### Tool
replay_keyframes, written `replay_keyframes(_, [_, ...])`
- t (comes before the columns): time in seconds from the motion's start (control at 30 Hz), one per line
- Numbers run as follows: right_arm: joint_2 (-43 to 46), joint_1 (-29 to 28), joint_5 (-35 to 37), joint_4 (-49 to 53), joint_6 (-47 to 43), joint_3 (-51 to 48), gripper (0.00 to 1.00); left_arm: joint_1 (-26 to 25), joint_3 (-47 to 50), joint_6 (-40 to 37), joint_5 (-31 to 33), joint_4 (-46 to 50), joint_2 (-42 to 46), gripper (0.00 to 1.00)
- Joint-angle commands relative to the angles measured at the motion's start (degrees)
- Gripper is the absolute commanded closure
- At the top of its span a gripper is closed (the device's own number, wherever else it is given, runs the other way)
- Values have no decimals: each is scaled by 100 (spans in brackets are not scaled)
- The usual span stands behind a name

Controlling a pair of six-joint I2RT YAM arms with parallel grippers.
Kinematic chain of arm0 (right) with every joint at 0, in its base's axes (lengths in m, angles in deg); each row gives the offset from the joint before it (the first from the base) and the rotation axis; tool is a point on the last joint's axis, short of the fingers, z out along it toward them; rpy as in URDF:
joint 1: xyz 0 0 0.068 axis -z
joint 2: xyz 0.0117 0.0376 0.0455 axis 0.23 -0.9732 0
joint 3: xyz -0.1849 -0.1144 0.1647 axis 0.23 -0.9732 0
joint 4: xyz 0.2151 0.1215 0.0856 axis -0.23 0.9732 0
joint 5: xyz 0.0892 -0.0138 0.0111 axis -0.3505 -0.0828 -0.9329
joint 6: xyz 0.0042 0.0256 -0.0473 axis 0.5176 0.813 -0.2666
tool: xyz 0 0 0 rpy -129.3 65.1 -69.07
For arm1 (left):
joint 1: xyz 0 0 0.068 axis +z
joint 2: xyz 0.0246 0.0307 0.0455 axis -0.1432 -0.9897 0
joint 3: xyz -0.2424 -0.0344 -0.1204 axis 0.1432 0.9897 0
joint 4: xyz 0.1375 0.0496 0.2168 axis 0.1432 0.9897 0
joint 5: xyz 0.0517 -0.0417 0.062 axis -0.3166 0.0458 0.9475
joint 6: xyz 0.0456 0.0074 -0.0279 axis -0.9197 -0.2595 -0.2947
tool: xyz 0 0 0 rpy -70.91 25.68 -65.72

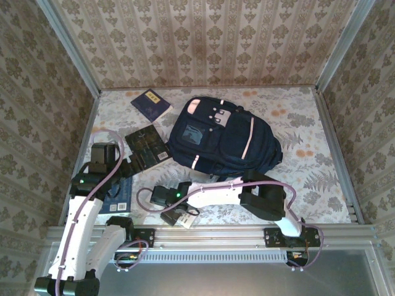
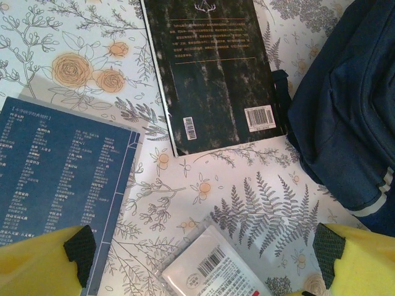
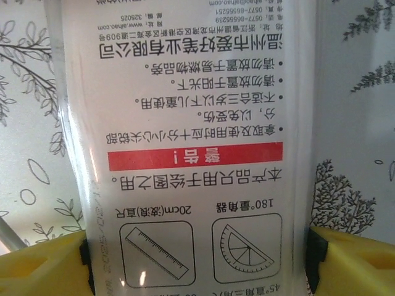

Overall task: Pack the student bag
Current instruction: Pick up the loose stationery from the bottom-center of the table.

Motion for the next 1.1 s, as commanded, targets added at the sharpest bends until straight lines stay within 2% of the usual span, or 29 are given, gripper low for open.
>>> replay_keyframes(0.0, [35, 168, -312, -86, 20, -351, 17, -37, 82, -22, -98, -50, -39, 5])
replay_keyframes(0.17, [348, 364, -665, -399, 51, -549, 18, -26, 204, 376, -615, 35, -267, 5])
replay_keyframes(0.37, [711, 750, -1246, -949, 284, -994, 19, -26, 978, 1477, -1492, -312, -98, 5])
replay_keyframes(0.53, [920, 1039, -1688, -1391, 545, -1355, 19, -19, 1550, 2225, -1924, -718, 44, 5])
replay_keyframes(0.67, [989, 1198, -1902, -1662, 764, -1526, 20, -19, 1873, 2840, -2091, -1044, 157, 7])
replay_keyframes(0.83, [1048, 1375, -2329, -2192, 1112, -1779, 20, -53, 2735, 3890, -2284, -2207, 424, 16])
replay_keyframes(1.07, [1020, 1465, -2632, -2559, 1373, -1915, 20, -483, 3140, 4337, -1984, -3094, 214, 23])
